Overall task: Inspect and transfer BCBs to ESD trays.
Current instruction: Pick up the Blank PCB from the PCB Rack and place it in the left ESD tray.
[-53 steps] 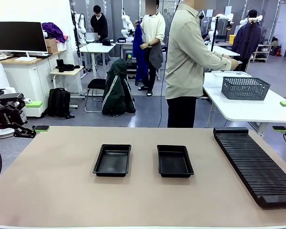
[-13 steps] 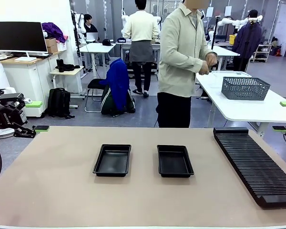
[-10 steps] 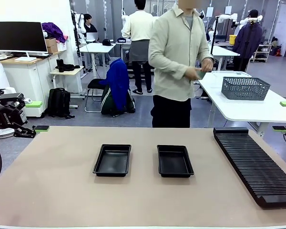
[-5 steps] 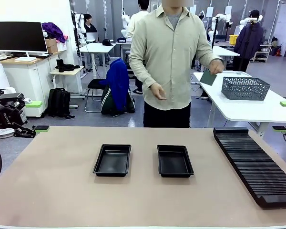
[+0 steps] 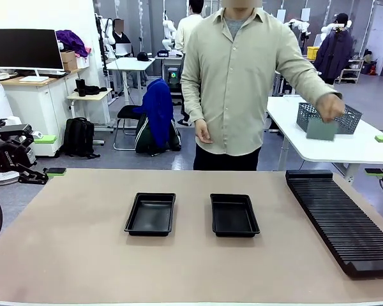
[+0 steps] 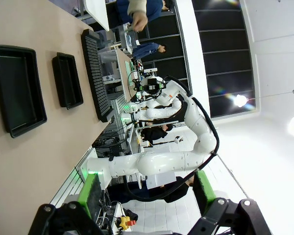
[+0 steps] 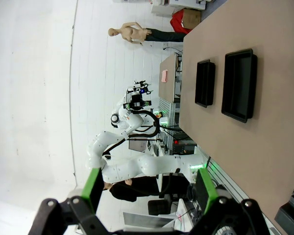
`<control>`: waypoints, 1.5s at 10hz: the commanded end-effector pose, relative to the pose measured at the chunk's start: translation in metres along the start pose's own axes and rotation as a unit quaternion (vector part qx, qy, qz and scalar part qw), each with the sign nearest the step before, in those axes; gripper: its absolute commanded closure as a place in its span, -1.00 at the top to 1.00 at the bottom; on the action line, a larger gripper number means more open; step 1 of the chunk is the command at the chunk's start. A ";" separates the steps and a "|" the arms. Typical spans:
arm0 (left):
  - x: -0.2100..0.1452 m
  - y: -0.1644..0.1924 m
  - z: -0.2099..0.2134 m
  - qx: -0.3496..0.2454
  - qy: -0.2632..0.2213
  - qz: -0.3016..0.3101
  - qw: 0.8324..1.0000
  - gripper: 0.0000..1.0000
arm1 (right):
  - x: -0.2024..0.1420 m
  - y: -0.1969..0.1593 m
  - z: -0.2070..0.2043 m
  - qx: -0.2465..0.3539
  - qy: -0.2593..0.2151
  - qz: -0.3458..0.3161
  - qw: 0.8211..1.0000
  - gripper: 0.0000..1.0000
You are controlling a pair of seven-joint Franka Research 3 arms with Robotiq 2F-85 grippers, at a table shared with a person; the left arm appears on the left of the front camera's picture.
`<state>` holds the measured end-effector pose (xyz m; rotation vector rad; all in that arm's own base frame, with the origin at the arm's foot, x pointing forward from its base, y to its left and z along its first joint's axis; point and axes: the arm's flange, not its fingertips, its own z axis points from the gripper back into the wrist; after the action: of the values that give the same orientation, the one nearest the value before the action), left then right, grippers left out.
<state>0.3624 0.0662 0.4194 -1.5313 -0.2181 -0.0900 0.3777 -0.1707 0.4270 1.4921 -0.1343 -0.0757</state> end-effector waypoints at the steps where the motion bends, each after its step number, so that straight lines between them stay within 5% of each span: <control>1: -0.001 0.000 0.000 0.003 -0.002 -0.001 1.000 1.00 | 0.000 0.000 0.000 -0.001 0.001 0.001 1.000 1.00; 15: -0.001 0.000 0.000 0.003 -0.002 -0.001 1.000 1.00 | 0.000 0.000 0.000 -0.001 0.001 0.001 1.000 1.00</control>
<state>0.3624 0.0662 0.4194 -1.5313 -0.2181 -0.0900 0.3777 -0.1707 0.4270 1.4921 -0.1343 -0.0756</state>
